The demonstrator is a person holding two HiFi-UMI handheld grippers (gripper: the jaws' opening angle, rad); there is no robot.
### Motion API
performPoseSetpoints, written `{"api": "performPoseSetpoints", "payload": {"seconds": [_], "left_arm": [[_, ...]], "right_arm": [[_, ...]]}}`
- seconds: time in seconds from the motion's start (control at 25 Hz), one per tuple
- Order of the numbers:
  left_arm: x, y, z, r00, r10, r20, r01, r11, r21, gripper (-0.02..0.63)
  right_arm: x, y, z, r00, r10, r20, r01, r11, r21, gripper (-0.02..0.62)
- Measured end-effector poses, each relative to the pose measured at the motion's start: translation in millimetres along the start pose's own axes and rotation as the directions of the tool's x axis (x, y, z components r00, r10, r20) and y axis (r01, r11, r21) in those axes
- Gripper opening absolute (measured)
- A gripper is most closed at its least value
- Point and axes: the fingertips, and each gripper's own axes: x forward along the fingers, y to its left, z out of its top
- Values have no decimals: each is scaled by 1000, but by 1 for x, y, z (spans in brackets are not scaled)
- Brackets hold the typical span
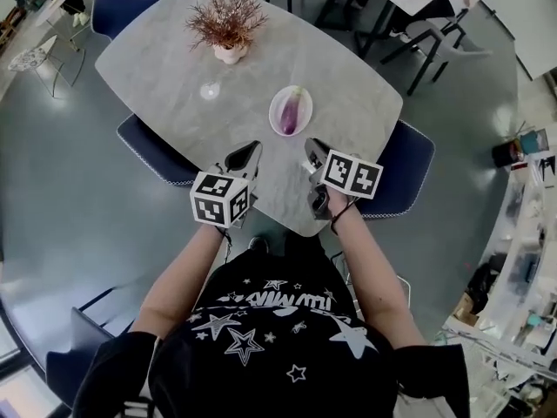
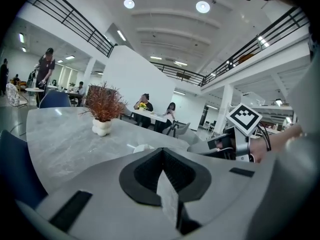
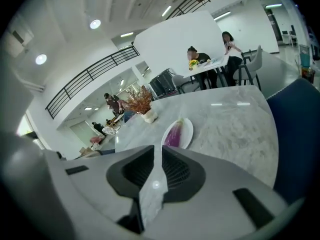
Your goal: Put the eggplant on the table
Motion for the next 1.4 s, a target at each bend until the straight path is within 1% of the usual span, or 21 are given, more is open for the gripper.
{"api": "performPoseSetpoints", "payload": {"seconds": [0.08,0.28,0.32,0.4,0.56,0.68,0.84,0.96,1.12,1.24,1.4], "left_arm": [[-3,-9,-3,1000,-30,-6,30,1000,2,8],[0,-32,-2,997,-78,-2,78,997,26,8],[1,-37,-2,996,-86,2,86,996,30,8],[3,-44,-2,995,-99,7,99,994,38,8],[4,-56,2,994,-108,5,108,993,40,8],[4,-69,1,995,-103,11,103,994,37,8],[3,-95,-10,996,-93,10,93,995,28,8],[-1,-120,-20,996,-93,11,93,995,27,8],[-14,-153,-29,996,-90,15,89,995,33,8],[-24,-180,-32,995,-92,31,90,995,45,8],[-41,-211,-33,995,-81,62,77,995,63,8]], "right_arm": [[-13,4,-5,1000,-16,14,17,999,-37,32],[-36,8,-12,999,-14,47,20,991,-130,29],[-39,8,-13,999,-12,51,19,989,-145,6],[-42,7,-13,998,-7,58,16,987,-161,6],[-51,8,-10,997,9,77,3,988,-158,6],[-60,4,-18,998,22,64,-11,987,-163,6],[-81,-11,-36,999,29,45,-21,987,-160,6],[-104,-23,-46,999,16,49,-6,983,-185,6],[-137,-30,-52,997,25,69,-11,980,-200,6],[-164,-35,-57,996,27,85,-6,972,-235,6],[-195,-33,-63,994,37,99,-5,953,-304,6]]}}
